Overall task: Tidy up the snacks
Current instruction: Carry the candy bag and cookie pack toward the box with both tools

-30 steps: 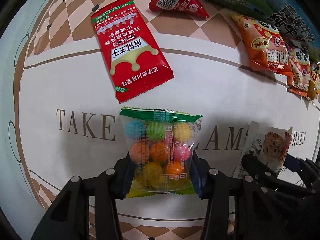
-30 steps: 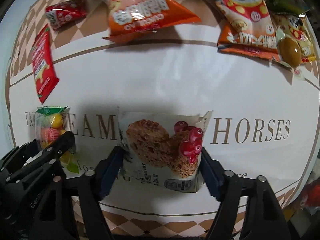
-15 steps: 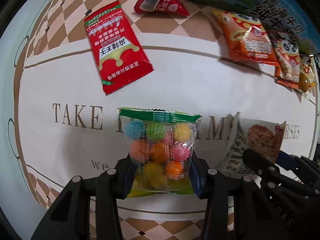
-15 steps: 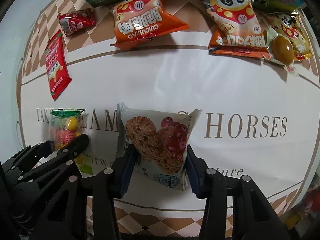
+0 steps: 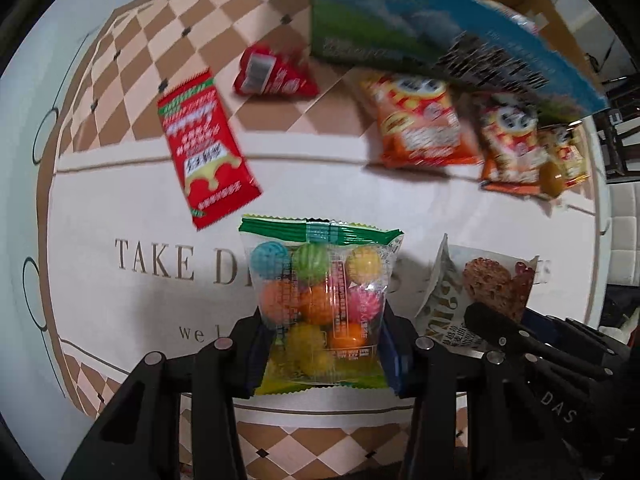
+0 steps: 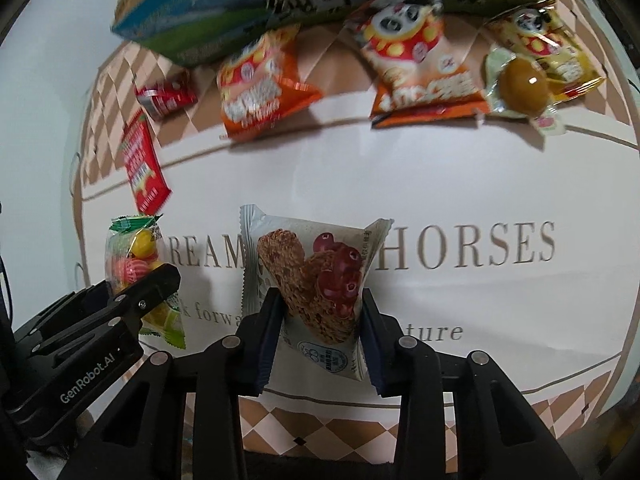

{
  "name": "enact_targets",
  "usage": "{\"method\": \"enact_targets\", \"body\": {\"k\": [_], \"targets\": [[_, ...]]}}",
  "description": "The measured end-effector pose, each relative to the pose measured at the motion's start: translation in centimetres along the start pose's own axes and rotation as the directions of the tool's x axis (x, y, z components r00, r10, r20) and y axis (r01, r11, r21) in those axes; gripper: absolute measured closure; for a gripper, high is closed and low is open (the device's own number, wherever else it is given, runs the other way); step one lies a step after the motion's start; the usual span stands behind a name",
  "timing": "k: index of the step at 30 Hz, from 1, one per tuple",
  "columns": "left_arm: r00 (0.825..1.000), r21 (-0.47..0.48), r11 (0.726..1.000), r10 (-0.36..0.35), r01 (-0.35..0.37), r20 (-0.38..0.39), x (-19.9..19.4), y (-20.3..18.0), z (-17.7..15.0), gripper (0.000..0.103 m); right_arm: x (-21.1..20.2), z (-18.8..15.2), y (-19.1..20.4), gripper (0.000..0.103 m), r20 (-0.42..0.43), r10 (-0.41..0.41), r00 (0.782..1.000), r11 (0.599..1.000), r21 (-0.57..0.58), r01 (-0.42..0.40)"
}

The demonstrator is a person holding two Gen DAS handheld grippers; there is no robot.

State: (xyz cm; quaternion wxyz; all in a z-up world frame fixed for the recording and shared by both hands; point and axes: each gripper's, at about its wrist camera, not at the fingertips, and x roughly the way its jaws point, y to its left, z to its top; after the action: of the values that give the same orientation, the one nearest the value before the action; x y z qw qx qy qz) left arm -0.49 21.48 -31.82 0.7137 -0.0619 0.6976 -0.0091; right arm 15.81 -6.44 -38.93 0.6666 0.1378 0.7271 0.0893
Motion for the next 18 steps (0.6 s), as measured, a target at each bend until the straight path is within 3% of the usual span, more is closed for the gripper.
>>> {"method": "enact_targets", "body": {"k": [5, 8, 13, 18], "targets": [[0.998, 0.051, 0.998, -0.041, 0.039, 0.047, -3.9, -2.5, 2.0, 0.060, -4.5, 1.0, -0.7, 0.063, 0.057, 0.056, 0.997, 0.998, -0.009, -0.056], [0.994, 0.084, 0.994, -0.072, 0.065, 0.081, -7.8, -1.7, 5.6, 0.060, -8.5, 2.6, -1.3, 0.063, 0.110, 0.075, 0.991, 0.997, -0.033, -0.072], [0.984, 0.127, 0.989, -0.095, 0.076, 0.152, -12.1, -3.0, 11.3, 0.060, -14.0, 7.1, -1.0, 0.063, 0.196, 0.097, 0.976, 0.994, -0.066, -0.085], [0.982, 0.170, 0.984, -0.083, 0.054, 0.170, -13.6, -5.2, 17.3, 0.060, -16.5, 13.0, -0.7, 0.063, 0.242, 0.094, 0.966, 0.994, -0.080, -0.077]]}}
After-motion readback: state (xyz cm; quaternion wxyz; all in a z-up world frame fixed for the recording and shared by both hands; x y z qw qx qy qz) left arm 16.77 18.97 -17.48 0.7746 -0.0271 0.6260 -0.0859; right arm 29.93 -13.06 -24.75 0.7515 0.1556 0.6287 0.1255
